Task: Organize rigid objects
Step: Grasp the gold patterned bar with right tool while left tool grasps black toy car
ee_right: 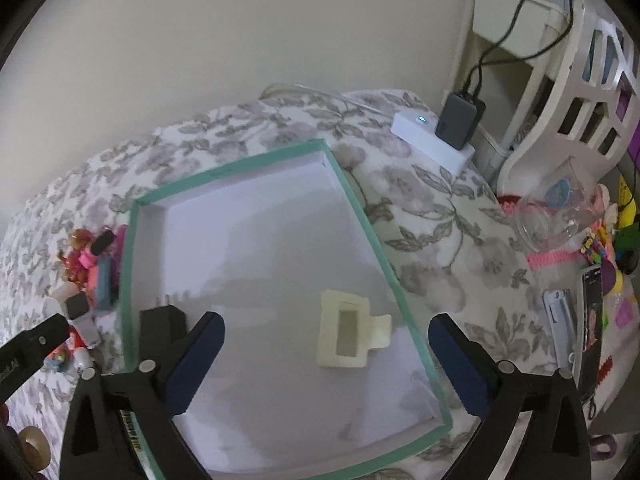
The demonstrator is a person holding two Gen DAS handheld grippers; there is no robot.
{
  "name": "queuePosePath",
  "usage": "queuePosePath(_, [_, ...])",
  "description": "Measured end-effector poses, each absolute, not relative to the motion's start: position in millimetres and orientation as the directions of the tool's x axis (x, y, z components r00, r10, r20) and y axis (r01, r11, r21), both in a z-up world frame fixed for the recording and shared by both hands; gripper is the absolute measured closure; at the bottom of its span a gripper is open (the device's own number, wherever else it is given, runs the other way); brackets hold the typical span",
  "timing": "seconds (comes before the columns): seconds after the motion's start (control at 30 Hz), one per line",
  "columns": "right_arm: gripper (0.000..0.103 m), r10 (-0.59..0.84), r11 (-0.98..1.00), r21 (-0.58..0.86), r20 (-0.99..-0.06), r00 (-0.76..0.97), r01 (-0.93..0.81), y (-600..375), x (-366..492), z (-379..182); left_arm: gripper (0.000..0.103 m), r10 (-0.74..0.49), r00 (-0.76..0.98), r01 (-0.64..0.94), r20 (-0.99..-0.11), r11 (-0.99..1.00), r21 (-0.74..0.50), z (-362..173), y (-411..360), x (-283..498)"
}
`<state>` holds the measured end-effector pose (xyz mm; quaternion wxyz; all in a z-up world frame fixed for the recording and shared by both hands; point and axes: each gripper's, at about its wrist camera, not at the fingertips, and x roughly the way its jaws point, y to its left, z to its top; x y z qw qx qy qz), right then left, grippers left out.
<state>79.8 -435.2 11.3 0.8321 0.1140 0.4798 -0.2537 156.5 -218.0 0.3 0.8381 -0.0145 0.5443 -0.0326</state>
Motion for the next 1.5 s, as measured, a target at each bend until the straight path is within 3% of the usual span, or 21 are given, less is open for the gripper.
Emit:
queuePosePath(0.2, [0.0,-0.269,0.87,0.005,-0.832,0.485,0.493,-412.6,85.5,25.0,0.008,-0.048,0.459,-0.02,-0.887,0.998,-0.064,15.5,-188.6,156.0])
queuePosePath(0.53, [0.0,-0.131,0.945,0.049,-0.85,0.51,0.323,-348.5,114.3,22.3,0.008,0.137,0.425,-0.105,-0.895,0.989,0.102,31.8,-118.6,159.5])
queuePosePath(0.67, [0.0,-0.061,0.962,0.082,-0.865,0.499,0.26,-322.6,122.0,15.4,0.008,0.152,0.41,-0.141,-0.899,0.985,0.103,32.1,-93.3,158.1])
queuePosePath(0.87, [0.012,-0.012,0.977,0.089,-0.885,0.465,0.195,-297.3,127.4,3.3,0.008,0.123,0.351,-0.185,-0.928,0.981,0.06,19.6,-73.1,158.5])
queuePosePath(1.17, [0.027,0.057,0.98,0.125,-0.922,0.384,0.154,-285.3,128.0,-19.3,0.008,0.064,0.205,-0.112,-0.977,0.993,0.042,-27.5,-96.7,162.0])
queuePosePath(1.23, [0.036,0.07,0.982,0.13,-0.926,0.371,0.14,-282.1,128.4,-22.8,0.008,0.058,0.189,-0.093,-0.98,0.995,0.041,-33.4,-102.4,162.1])
queuePosePath(1.37, [0.04,0.076,0.983,0.128,-0.934,0.35,0.13,-277.4,127.9,-27.0,0.008,0.04,0.18,-0.087,-0.983,0.996,0.024,-37.4,-106.2,162.4])
queuePosePath(1.43, [0.051,0.092,0.983,0.14,-0.938,0.335,0.12,-275.0,128.5,-30.6,0.008,0.001,0.174,-0.098,-0.985,0.995,-0.017,-38.7,-104.8,163.6])
queuePosePath(1.5, [0.051,0.093,0.985,0.135,-0.944,0.316,0.112,-272.7,128.8,-35.4,0.008,-0.019,0.169,-0.1,-0.985,0.994,-0.036,-40.0,-105.0,164.3])
